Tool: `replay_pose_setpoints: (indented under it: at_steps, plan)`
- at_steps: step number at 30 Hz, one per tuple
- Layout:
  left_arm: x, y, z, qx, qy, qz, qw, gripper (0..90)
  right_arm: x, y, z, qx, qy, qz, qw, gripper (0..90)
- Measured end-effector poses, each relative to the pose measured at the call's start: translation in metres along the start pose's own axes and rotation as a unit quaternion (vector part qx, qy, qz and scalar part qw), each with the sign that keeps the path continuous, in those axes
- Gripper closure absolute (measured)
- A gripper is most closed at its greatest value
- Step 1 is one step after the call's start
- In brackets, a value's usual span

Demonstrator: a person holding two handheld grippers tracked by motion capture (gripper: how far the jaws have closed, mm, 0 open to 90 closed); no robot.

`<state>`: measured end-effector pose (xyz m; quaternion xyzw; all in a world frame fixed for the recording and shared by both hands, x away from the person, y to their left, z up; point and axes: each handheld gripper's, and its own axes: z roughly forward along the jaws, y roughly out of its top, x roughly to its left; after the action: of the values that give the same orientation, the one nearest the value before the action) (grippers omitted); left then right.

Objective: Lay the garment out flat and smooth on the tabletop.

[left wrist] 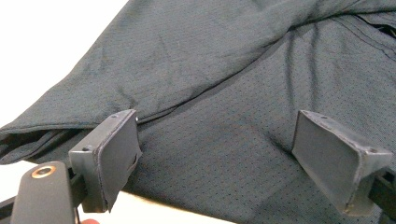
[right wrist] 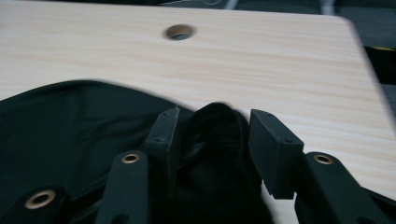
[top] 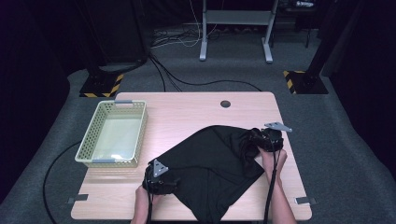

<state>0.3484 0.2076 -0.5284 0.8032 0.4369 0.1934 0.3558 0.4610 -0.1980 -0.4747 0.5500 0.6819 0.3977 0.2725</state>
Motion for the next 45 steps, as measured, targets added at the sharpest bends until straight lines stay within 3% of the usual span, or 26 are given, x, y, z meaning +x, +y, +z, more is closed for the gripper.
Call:
replay_pose_setpoints:
  at_steps: [3,4,5,6,7,9,10,15,17,20,22,24,26,29,31,32,34,38,41,43,45]
  plan:
    - [0.0,0.0,0.0,0.0,0.0,0.0,1.0,14.7,0.019,-0.009,0.007,0.03,0.032,-0.012,0.9989,47.2]
    - [0.0,0.0,0.0,0.0,0.0,0.0,1.0,14.7,0.025,-0.013,0.012,0.045,0.035,-0.019,0.9982,46.8]
    - [0.0,0.0,0.0,0.0,0.0,0.0,1.0,14.7,0.033,-0.021,0.023,0.077,0.033,-0.038,0.9957,50.9]
    - [0.0,0.0,0.0,0.0,0.0,0.0,1.0,14.7,0.033,-0.021,0.023,0.077,0.033,-0.038,0.9957,50.9]
    - [0.0,0.0,0.0,0.0,0.0,0.0,1.0,14.7,0.034,-0.024,0.028,0.088,0.035,-0.046,0.9944,57.8]
    - [0.0,0.0,0.0,0.0,0.0,0.0,1.0,14.8,0.035,-0.028,0.032,0.079,0.025,-0.06,0.9947,72.9]
    - [0.0,0.0,0.0,0.0,0.0,0.0,1.0,14.8,0.033,-0.026,0.033,0.07,0.016,-0.067,0.9952,80.7]
    - [0.0,0.0,0.0,0.0,0.0,0.0,1.0,14.8,0.022,-0.017,0.032,0.047,-0.012,-0.071,0.9963,82.7]
    - [0.0,0.0,0.0,0.001,0.0,0.0,1.0,14.7,0.008,-0.008,0.033,0.043,-0.023,-0.056,0.9972,82.7]
    - [0.0,0.0,0.0,0.0,0.0,0.0,1.0,14.7,0.0,-0.002,0.036,0.044,-0.03,-0.047,0.9975,82.7]
    - [0.0,0.0,0.0,0.001,0.0,0.0,1.0,14.8,-0.007,0.003,0.043,0.048,-0.047,-0.057,0.9961,81.9]
    - [0.0,0.0,0.0,0.0,0.0,0.0,1.0,14.7,-0.009,0.003,0.047,0.052,-0.039,-0.051,0.9965,80.8]
    - [0.0,0.0,0.0,0.0,0.0,0.0,1.0,14.8,-0.01,0.001,0.052,0.063,-0.029,-0.045,0.9966,77.3]
    - [0.0,0.0,0.0,0.0,0.0,0.0,1.0,14.7,-0.009,-0.004,0.05,0.069,-0.02,-0.039,0.9967,61.9]
    - [0.0,0.0,0.0,0.001,0.0,0.001,1.0,14.8,-0.012,-0.007,0.034,0.054,-0.009,-0.019,0.9983,48.5]
    - [0.0,0.0,0.0,0.0,0.0,0.002,1.0,14.8,-0.012,-0.007,0.034,0.054,-0.009,-0.019,0.9983,48.5]
    - [0.0,0.0,0.0,0.0,0.0,0.002,1.0,14.8,-0.015,-0.012,0.014,0.038,0.007,-0.013,0.9992,39.2]
    - [0.0,0.0,0.0,0.001,0.001,0.002,1.0,14.8,-0.018,-0.022,-0.007,0.026,0.023,-0.008,0.9994,29.1]
    - [-0.001,0.0,0.0,0.001,0.001,0.003,1.0,14.8,-0.021,-0.037,-0.021,0.035,0.035,-0.003,0.9988,21.4]
    - [-0.001,0.0,-0.001,0.0,0.002,0.003,1.0,14.8,-0.022,-0.049,-0.028,0.039,0.028,-0.005,0.9988,19.0]
    - [-0.002,0.0,-0.001,0.0,0.002,0.004,1.0,14.9,-0.024,-0.066,-0.032,0.069,0.03,-0.007,0.9971,15.1]
